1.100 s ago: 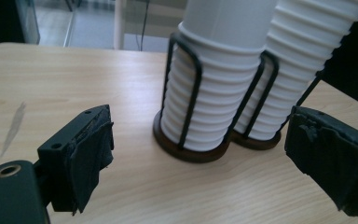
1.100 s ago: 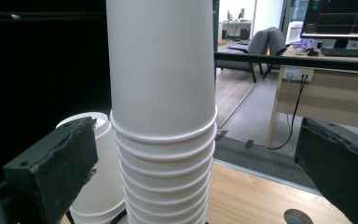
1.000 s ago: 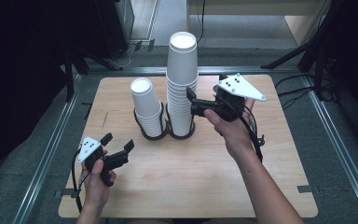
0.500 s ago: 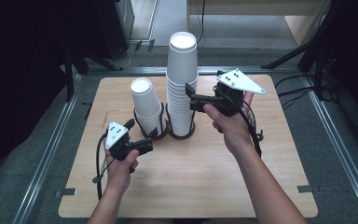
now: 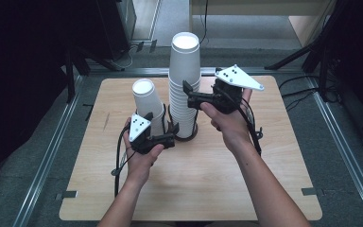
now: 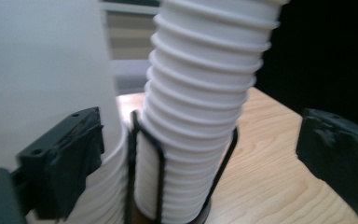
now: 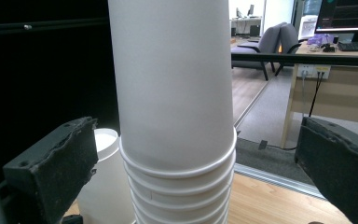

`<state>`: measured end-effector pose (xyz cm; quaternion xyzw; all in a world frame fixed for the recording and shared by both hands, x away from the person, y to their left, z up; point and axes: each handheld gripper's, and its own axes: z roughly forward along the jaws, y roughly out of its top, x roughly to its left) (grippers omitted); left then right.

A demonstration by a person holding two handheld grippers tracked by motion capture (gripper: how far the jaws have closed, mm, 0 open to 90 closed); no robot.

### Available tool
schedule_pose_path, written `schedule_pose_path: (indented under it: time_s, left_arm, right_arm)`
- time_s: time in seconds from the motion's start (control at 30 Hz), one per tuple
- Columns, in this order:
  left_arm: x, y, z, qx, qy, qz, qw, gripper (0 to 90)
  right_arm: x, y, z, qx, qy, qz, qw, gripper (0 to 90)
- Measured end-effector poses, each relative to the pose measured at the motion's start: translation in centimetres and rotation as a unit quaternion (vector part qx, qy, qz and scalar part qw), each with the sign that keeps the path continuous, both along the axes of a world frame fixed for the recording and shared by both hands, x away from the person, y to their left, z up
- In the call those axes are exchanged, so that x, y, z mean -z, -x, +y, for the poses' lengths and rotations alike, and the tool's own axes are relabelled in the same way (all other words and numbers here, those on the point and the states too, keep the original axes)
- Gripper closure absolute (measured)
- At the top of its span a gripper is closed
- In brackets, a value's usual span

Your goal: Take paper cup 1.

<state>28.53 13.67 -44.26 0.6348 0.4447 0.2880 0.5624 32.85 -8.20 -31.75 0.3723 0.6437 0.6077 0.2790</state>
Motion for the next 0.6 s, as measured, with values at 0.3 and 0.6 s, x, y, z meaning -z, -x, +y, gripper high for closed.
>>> schedule_pose_path:
  time_s: [0.3, 0.6]
  left_arm:
    - [-0.7, -1.6, -2.1, -0.011, -0.001, -0.019, 0.9998, 0.8]
    - [-1.2, -3.2, -3.4, -0.032, -0.006, -0.032, 0.9990, 0.8]
  right_arm:
    - [-0.5, -0.3, 1.0, -0.008, 0.001, -0.006, 0.9999, 0.0]
    - [-0.5, -1.4, 2.1, 0.001, 0.004, 0.001, 1.0000, 0.0]
